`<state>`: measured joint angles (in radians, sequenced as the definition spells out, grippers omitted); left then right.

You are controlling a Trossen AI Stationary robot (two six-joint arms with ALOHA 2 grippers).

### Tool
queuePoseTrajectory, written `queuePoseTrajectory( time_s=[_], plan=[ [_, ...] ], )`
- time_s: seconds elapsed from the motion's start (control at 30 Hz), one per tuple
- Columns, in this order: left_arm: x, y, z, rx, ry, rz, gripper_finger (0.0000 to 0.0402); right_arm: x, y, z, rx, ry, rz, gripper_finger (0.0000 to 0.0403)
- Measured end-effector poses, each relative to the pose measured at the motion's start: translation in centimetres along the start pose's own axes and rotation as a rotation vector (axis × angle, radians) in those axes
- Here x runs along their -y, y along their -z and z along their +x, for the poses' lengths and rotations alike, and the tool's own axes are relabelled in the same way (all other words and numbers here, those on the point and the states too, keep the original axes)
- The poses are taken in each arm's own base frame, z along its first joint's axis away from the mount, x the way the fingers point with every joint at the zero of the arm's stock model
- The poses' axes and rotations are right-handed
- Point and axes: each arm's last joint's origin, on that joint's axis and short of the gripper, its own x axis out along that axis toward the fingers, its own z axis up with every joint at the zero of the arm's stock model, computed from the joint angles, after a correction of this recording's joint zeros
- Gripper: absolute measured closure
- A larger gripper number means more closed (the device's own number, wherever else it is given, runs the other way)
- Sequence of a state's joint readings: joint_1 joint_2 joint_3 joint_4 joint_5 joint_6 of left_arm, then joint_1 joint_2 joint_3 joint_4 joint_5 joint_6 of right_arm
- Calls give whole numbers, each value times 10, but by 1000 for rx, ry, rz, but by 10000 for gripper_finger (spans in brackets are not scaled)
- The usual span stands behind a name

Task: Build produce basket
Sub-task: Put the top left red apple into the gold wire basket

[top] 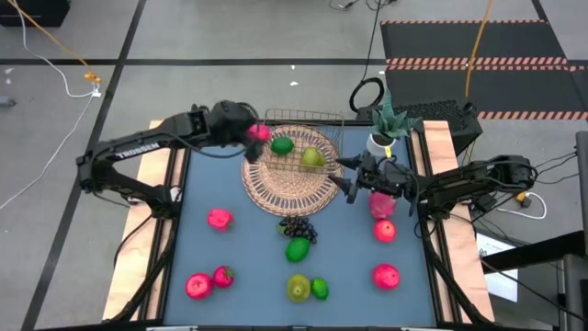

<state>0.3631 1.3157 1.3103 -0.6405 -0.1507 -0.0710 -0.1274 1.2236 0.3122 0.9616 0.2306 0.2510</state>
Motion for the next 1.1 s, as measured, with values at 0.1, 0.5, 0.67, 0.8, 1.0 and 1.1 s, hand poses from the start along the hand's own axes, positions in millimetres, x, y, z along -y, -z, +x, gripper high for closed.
queuePoseTrajectory(
  time_s=[0.1, 0.5, 0.67, 0.8, 1.0, 1.1],
  plan=[
    [5, -17, 17, 171, 61, 23, 49, -1, -1, 0, 9, -8, -8, 80],
    [-8, 8, 165, 112, 12, -60, 36, -2, -2, 0, 14, -37, -20, 80],
    [-23, 17, 178, 63, -24, -69, 35, -2, -1, 0, 5, -34, -25, 80],
    [-31, 19, 179, 45, -40, -63, 35, -2, 0, 0, -2, -31, -37, 80],
    [-35, 24, 179, -9, -52, 11, 34, -2, 0, 0, -8, -29, -25, 80],
    [-36, 26, 179, -33, -51, 4, 34, -1, 2, 0, -21, -25, -8, 80]
  ],
)
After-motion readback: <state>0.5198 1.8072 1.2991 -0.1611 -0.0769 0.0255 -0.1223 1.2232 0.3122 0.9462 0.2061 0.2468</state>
